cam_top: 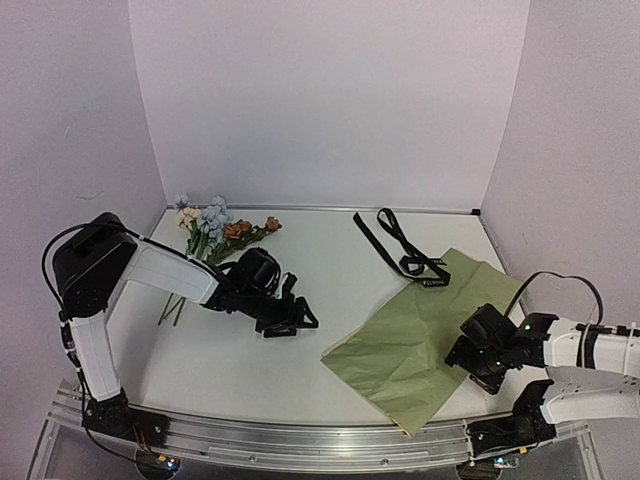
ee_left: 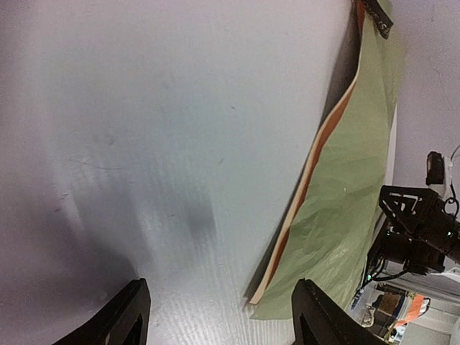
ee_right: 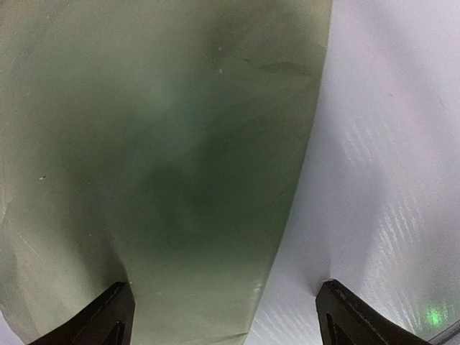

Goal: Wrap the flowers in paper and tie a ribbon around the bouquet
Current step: Pick up the corner of the folded wrapping paper at the corner of the board.

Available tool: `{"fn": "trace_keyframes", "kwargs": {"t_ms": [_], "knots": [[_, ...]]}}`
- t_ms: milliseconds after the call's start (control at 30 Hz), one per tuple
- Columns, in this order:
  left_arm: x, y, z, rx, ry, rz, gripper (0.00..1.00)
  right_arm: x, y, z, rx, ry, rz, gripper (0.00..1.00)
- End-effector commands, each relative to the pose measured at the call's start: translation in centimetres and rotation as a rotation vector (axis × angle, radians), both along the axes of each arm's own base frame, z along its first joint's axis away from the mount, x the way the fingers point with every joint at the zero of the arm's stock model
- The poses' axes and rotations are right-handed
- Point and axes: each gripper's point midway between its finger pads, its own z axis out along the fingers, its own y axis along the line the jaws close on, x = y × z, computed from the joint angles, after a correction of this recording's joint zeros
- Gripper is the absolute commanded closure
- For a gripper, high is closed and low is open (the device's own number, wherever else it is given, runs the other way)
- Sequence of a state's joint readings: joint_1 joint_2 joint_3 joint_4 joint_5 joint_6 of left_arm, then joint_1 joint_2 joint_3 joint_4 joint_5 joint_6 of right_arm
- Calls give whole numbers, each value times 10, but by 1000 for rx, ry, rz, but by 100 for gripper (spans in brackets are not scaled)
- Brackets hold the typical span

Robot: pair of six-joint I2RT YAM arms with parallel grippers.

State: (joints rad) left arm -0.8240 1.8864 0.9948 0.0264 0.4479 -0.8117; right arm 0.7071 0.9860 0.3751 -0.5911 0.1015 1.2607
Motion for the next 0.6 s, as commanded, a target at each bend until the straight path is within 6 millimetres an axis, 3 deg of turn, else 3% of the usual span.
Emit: {"fn": "trace_keyframes", "kwargs": {"t_ms": [0,300,567], "knots": [[-3,-23,8,-32,-3,-53,30,3,21,2,86,23,15,11],[-18,-48,-10,35,24,-173,30,12,36,11,120,27,44,11],[-30,-58,-25,118,23,-243,34,13,40,13,133,36,38,11]]}}
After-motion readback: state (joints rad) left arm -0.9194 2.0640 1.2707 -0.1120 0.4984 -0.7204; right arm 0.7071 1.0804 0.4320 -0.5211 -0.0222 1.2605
